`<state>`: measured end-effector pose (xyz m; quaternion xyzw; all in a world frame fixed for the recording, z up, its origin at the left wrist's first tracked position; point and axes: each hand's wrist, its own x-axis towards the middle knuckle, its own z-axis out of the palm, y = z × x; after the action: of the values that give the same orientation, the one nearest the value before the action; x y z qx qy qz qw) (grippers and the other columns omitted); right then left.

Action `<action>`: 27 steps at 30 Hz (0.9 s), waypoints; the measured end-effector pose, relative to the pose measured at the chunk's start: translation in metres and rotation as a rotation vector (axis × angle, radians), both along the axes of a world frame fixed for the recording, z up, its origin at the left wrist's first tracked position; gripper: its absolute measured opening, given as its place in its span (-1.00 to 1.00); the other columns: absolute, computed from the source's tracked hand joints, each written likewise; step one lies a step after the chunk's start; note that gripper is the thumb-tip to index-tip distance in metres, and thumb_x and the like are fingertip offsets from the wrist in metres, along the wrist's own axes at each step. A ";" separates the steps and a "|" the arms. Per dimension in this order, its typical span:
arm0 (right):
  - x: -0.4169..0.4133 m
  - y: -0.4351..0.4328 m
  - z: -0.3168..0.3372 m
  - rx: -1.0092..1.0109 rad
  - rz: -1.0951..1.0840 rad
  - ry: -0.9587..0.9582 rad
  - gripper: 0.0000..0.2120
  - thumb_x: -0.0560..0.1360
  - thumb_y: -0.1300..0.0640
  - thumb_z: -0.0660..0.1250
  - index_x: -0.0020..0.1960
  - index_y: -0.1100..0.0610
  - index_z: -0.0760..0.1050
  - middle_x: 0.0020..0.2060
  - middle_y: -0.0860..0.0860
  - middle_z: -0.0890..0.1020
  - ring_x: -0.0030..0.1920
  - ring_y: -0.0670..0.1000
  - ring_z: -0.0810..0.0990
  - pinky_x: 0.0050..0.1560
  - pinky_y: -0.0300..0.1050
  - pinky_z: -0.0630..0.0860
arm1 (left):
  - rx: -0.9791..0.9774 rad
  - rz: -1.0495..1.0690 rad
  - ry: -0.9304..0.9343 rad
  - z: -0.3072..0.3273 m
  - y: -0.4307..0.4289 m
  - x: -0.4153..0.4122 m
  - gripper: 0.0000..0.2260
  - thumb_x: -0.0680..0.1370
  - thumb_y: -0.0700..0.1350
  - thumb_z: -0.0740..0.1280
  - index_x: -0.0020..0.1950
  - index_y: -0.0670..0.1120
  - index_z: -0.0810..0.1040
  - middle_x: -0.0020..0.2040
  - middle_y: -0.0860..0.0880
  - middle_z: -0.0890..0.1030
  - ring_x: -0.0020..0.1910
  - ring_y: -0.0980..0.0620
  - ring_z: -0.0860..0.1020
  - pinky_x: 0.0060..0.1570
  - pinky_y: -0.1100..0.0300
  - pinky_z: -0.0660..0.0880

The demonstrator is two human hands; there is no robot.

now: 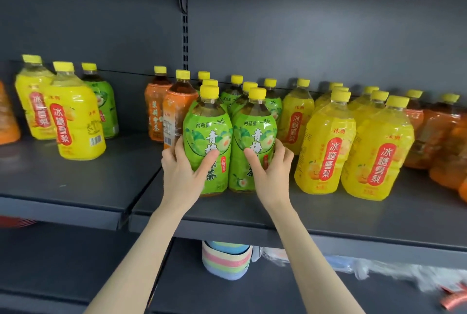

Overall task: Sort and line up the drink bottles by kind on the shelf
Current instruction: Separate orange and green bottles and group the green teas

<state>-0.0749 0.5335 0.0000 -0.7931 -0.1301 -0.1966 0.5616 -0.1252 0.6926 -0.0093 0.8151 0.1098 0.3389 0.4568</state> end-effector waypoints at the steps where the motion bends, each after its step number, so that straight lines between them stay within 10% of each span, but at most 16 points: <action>1: -0.003 -0.002 0.001 -0.033 -0.024 -0.020 -0.28 0.48 -0.11 0.36 0.50 0.15 0.16 0.38 0.09 0.26 0.36 0.05 0.32 0.26 -0.21 0.33 | 0.020 0.006 0.027 0.001 0.001 -0.003 -0.10 0.30 0.48 0.16 0.49 -0.04 0.18 0.31 -0.04 0.25 0.34 -0.02 0.24 0.28 0.00 0.35; 13: -0.060 0.005 0.011 -0.009 0.010 -0.238 -0.88 0.54 0.16 0.34 0.01 0.18 0.59 -0.07 -0.02 0.58 -0.07 -0.04 0.56 0.01 0.06 0.54 | 0.130 0.040 -0.119 0.012 0.025 -0.059 -0.90 0.53 -0.08 0.35 -0.01 -0.05 0.63 -0.19 0.07 0.66 -0.16 0.22 0.60 -0.15 0.51 0.41; 27: -0.070 0.161 0.024 0.014 0.068 -0.272 -0.93 0.55 0.18 0.33 -0.07 0.13 0.59 -0.13 0.03 0.64 -0.17 -0.15 0.57 -0.11 -0.29 0.52 | 0.015 -0.073 -0.199 0.014 0.159 -0.055 -0.93 0.54 -0.16 0.32 -0.10 -0.02 0.58 -0.21 0.03 0.65 -0.15 0.08 0.62 -0.14 0.39 0.47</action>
<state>-0.1446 0.6943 0.0236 -0.7504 -0.2305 -0.2841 0.5506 -0.1801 0.8518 0.0050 0.7843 0.0312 0.4022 0.4713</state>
